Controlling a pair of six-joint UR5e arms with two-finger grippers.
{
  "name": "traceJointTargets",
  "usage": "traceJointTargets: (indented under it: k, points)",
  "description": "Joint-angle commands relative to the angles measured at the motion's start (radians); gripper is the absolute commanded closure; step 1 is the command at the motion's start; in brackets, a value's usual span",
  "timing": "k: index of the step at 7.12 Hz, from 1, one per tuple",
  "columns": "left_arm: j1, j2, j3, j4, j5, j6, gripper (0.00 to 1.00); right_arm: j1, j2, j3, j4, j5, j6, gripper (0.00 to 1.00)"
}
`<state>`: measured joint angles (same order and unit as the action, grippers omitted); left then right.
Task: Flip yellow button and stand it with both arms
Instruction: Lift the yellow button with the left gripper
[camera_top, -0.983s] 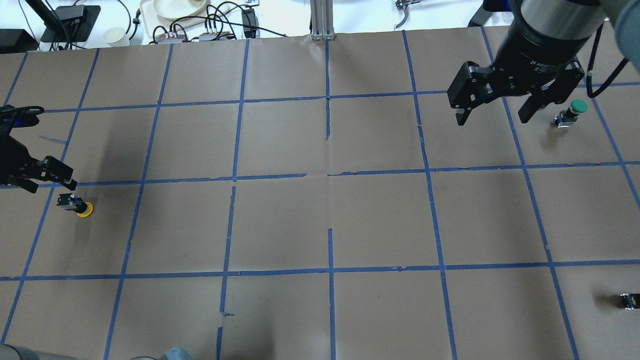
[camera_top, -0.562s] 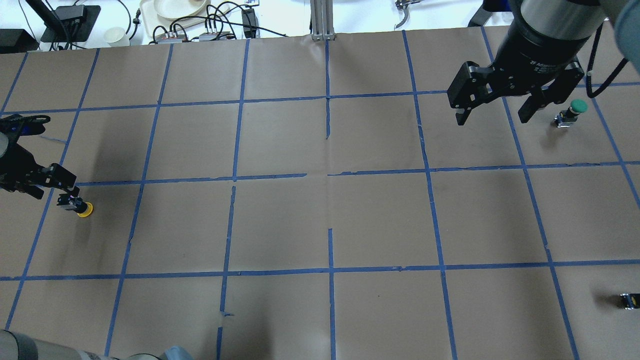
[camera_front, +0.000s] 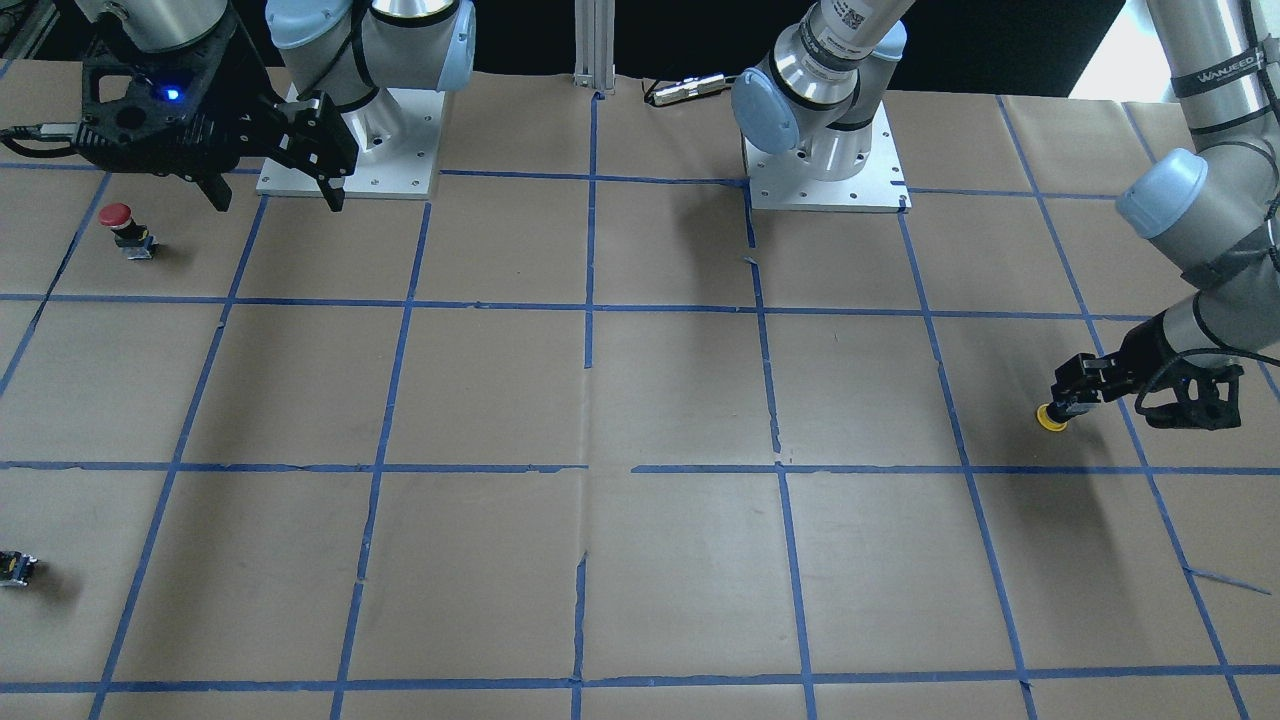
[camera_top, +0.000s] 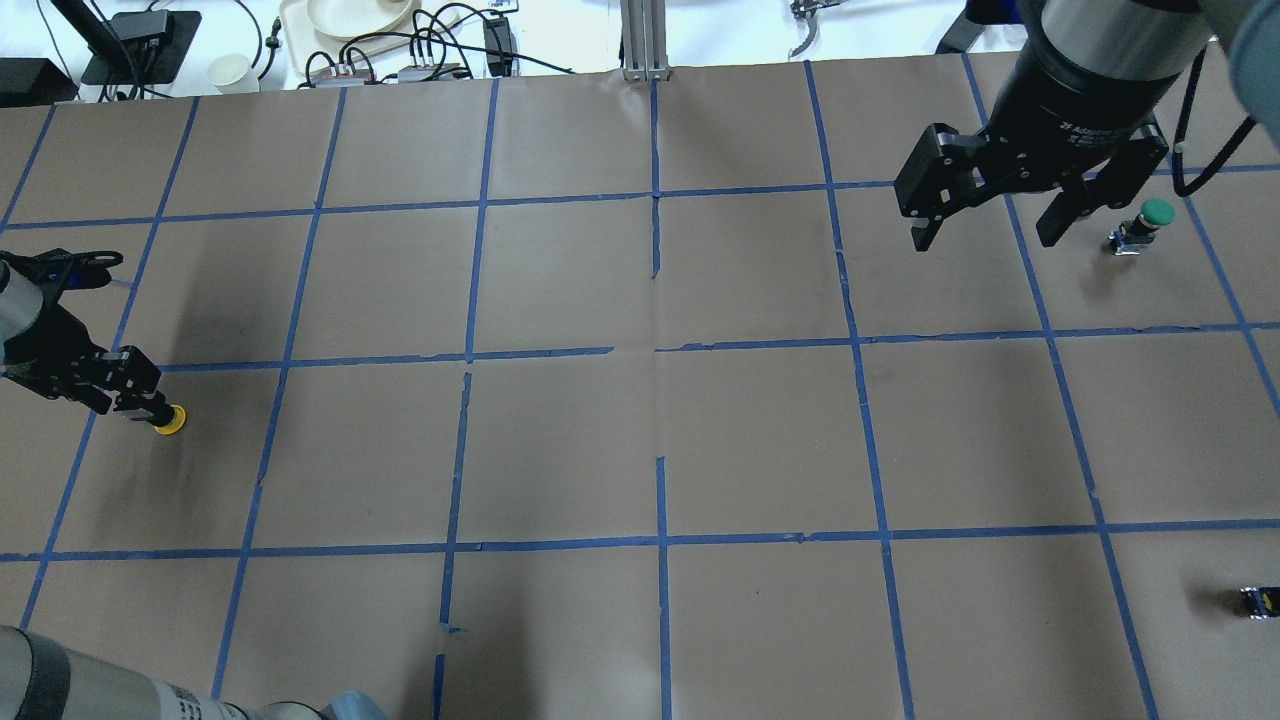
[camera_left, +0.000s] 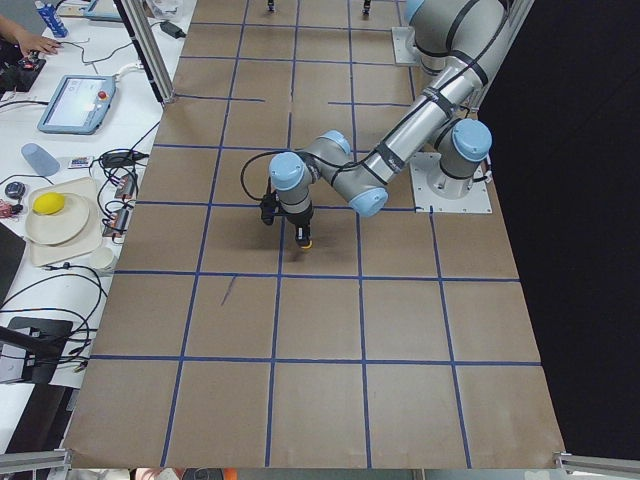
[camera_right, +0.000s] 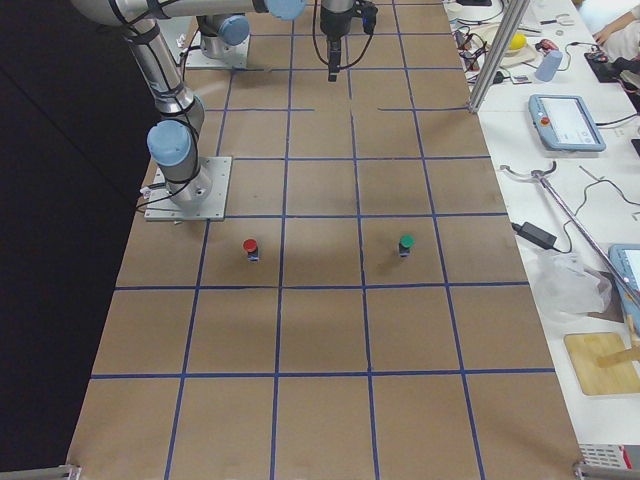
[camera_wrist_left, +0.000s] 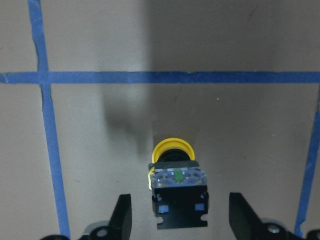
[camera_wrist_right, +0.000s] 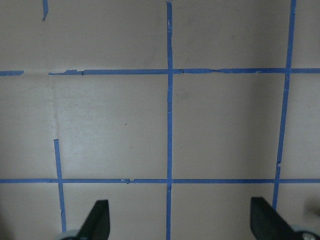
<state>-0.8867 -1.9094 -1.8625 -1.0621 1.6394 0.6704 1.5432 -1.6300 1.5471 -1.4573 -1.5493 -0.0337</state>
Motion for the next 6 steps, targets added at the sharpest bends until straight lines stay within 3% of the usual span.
traceJointTargets:
  k: [1,4,6]
  points:
    - [0.000,-0.013,0.000,0.004,0.000,-0.006,0.28,0.000,-0.001,-0.001,0.000,0.000,0.000,0.00]
    - [0.000,-0.010,0.000,0.002,0.005,-0.005,0.36,0.000,-0.001,-0.001,0.000,0.000,0.000,0.00]
    - [0.000,-0.008,0.000,-0.005,0.005,-0.005,0.69,0.000,0.001,-0.001,0.000,0.000,0.000,0.00]
